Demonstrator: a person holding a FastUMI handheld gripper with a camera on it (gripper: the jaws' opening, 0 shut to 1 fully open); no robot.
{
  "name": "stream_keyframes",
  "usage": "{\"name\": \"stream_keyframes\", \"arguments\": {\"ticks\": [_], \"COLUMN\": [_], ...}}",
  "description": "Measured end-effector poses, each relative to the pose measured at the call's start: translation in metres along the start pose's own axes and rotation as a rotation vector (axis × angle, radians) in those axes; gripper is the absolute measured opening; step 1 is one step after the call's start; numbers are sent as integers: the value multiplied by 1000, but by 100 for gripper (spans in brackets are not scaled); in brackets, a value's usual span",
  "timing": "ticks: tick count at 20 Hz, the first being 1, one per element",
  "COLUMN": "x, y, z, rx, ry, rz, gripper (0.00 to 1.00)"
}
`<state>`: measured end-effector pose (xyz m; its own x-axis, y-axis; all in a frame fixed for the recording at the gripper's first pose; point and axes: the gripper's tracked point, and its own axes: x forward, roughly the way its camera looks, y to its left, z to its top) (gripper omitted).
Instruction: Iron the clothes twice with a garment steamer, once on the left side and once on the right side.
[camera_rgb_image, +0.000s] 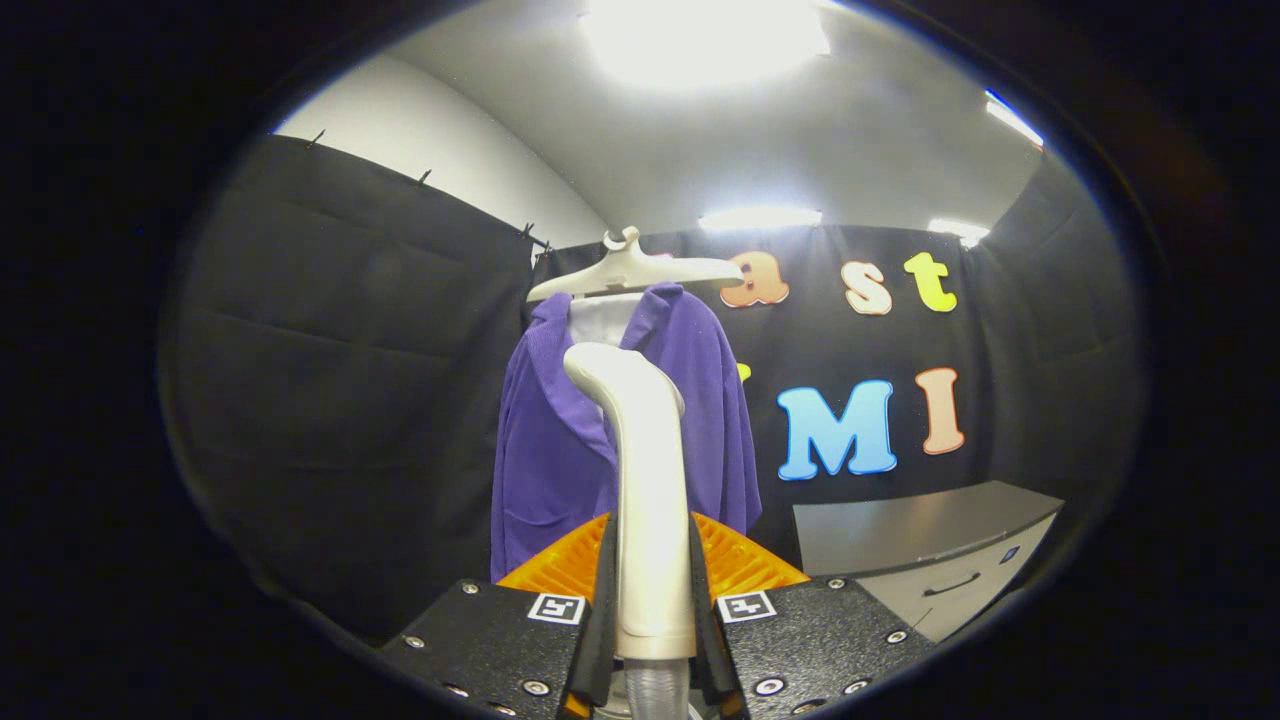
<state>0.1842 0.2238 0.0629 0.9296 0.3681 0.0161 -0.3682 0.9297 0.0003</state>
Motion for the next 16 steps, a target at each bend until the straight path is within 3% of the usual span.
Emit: {"name": "stream_keyframes", "arguments": {"ticks": [10,16], "x": [90,134], "y": [58,80], "z": [70,40], "rx": [-13,-48], "ry": [-125,-51], "rz": [99,104], "gripper": [34,34]}}
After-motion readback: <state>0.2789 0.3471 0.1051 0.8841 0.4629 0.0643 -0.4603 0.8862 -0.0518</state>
